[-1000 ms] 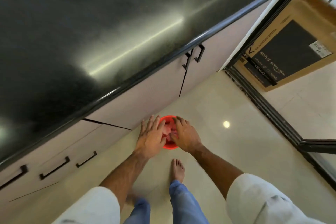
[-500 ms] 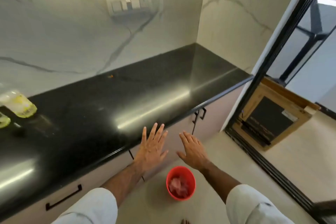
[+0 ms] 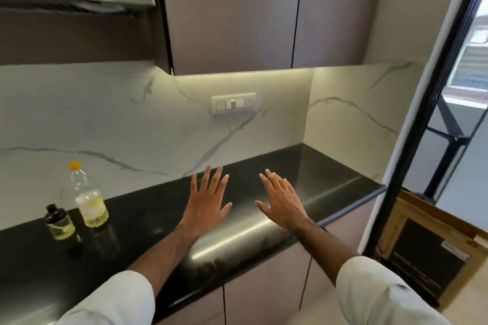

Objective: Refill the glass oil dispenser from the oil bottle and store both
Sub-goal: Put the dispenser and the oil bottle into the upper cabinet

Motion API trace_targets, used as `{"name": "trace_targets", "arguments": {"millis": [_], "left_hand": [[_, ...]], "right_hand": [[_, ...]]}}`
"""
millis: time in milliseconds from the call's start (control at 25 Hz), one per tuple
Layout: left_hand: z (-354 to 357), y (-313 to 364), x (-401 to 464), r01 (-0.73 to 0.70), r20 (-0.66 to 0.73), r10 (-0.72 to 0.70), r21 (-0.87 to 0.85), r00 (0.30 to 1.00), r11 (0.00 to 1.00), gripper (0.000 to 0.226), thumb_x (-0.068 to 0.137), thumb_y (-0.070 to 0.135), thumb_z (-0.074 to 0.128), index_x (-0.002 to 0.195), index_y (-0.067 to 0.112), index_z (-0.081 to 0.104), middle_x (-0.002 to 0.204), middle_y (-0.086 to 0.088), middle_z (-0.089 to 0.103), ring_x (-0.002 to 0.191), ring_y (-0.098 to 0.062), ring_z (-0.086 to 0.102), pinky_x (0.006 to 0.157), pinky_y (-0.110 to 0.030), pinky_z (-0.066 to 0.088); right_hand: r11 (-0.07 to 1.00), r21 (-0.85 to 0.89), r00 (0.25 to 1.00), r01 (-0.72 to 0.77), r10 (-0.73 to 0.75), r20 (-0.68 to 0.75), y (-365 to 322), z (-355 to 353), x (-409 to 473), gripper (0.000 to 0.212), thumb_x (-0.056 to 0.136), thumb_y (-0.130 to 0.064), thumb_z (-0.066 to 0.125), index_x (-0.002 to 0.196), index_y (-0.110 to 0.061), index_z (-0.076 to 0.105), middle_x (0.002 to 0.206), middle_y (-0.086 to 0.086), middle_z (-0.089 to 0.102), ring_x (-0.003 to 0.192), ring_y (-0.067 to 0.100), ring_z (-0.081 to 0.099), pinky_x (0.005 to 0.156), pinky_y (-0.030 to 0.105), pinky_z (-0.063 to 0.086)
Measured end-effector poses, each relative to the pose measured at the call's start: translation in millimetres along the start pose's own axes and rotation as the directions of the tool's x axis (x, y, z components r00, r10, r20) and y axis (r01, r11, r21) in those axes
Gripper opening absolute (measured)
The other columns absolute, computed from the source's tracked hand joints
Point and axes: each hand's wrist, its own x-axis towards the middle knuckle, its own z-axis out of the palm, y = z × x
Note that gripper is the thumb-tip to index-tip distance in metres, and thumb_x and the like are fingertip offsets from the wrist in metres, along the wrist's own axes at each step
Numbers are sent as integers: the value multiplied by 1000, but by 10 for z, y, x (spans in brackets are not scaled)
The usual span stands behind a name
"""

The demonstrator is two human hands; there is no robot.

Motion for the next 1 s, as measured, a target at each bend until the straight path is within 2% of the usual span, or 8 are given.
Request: {"name": "trace_targets", "arguments": {"millis": [200, 320, 400, 480, 560, 720, 880, 1000], "left_hand": [[-608, -649, 423, 40, -158, -37, 16, 987, 999, 83, 89, 65, 54, 154, 16, 39, 167, -14, 20, 154, -41, 14, 117, -67, 23], [-915, -886, 733, 53, -214, -54, -10, 975, 999, 80, 90, 70, 38, 151, 19, 43, 164, -14, 29, 150, -43, 26, 114, -70, 27], [-1091, -980, 941, 42, -242, -43, -10, 969, 999, 80, 95, 71, 22, 152, 19, 39, 164, -14, 29, 149, -44, 27, 114, -70, 28], [-1248, -1050, 1161, 39, -285, -40, -8, 958, 999, 80, 96, 71, 13, 153, 20, 36, 164, -14, 31, 149, -43, 29, 114, -69, 28], [-1356, -1089, 1405, 42, -315, -34, 19, 948, 999, 77, 96, 69, 18, 151, 19, 38, 162, -14, 34, 147, -43, 33, 115, -68, 29], [-1469, -1073, 2004, 49, -315, -14, 104, 949, 993, 76, 87, 63, 45, 147, 17, 49, 160, -15, 38, 144, -44, 39, 114, -65, 32], [-1581, -1016, 2657, 111, -318, -35, 222, 947, 969, 78, 92, 60, 47, 155, 16, 37, 166, -15, 21, 152, -43, 21, 120, -61, 22], [-1651, -968, 3083, 161, -320, -53, 322, 946, 933, 82, 95, 62, 45, 160, 16, 22, 169, -15, 6, 154, -43, 8, 123, -60, 13]], "right_hand": [[997, -13, 973, 74, -75, -216, -380, -702, 831, 84, 98, -60, 56, 162, -16, 24, 170, 10, 22, 157, 32, 24, 127, 49, 22], [995, 2, 949, 101, -96, -299, -483, -1079, 1286, 85, 97, -63, 52, 163, -17, 25, 171, 9, 22, 156, 35, 26, 124, 57, 26], [994, -6, 941, 109, -105, -322, -476, -1282, 1551, 85, 96, -66, 43, 164, -18, 23, 172, 7, 17, 157, 34, 22, 126, 56, 19], [994, 1, 935, 109, -102, -339, -444, -1461, 1791, 86, 95, -68, 37, 164, -19, 21, 173, 6, 13, 159, 32, 17, 126, 48, 8], [993, 23, 926, 112, -96, -365, -382, -1592, 2003, 86, 94, -67, 35, 164, -19, 22, 172, 6, 15, 158, 32, 19, 126, 46, 9], [991, 15, 920, 130, -115, -375, -75, -1715, 2411, 84, 96, -65, 39, 163, -17, 25, 172, 8, 17, 157, 32, 22, 126, 49, 17], [987, -26, 896, 160, -156, -416, 398, -1842, 2901, 78, 101, -55, 53, 161, -13, 27, 170, 12, 21, 156, 33, 25, 125, 48, 23], [983, -44, 887, 176, -178, -425, 727, -1903, 3298, 78, 101, -55, 53, 161, -13, 28, 170, 12, 21, 155, 34, 26, 124, 49, 23]]}}
